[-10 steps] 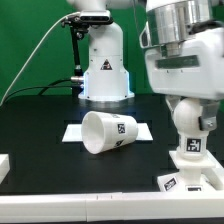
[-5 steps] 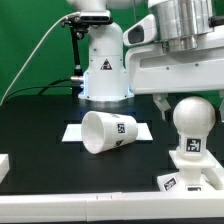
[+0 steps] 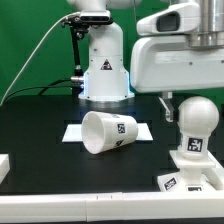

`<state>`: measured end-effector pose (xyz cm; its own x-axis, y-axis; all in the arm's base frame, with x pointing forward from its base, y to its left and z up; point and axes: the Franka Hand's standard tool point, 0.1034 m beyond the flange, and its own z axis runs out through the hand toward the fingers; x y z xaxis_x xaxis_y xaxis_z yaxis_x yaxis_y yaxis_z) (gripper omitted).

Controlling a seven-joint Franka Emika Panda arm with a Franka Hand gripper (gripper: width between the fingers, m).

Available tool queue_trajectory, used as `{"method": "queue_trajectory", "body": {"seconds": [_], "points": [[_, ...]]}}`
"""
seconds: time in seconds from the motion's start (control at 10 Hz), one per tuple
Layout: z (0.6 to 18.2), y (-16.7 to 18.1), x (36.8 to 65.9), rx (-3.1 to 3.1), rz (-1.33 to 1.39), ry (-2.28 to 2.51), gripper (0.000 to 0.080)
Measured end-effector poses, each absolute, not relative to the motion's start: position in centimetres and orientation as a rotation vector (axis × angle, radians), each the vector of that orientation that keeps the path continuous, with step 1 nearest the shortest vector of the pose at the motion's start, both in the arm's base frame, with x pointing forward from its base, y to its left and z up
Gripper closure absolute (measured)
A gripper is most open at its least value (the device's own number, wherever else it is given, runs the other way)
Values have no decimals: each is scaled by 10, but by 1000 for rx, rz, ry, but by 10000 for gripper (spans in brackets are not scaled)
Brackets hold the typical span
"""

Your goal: Assemble lamp

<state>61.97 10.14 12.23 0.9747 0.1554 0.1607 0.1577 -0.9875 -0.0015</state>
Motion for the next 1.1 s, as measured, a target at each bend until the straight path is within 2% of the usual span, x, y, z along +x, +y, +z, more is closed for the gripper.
{"method": "queue_trajectory", "body": {"seconds": [0.3,0.4,0.6,0.9,1.0,1.1], "points": [[119,98,617,-3091,-230,-537,101],[114,93,612,-3072,-138,-644,101],[113,94,620,-3067,-29,-800,101],[112,95,621,-3048,-20,-896,101],[112,95,621,-3054,-21,-874,222],[112,95,621,-3054,-21,-874,226]]}}
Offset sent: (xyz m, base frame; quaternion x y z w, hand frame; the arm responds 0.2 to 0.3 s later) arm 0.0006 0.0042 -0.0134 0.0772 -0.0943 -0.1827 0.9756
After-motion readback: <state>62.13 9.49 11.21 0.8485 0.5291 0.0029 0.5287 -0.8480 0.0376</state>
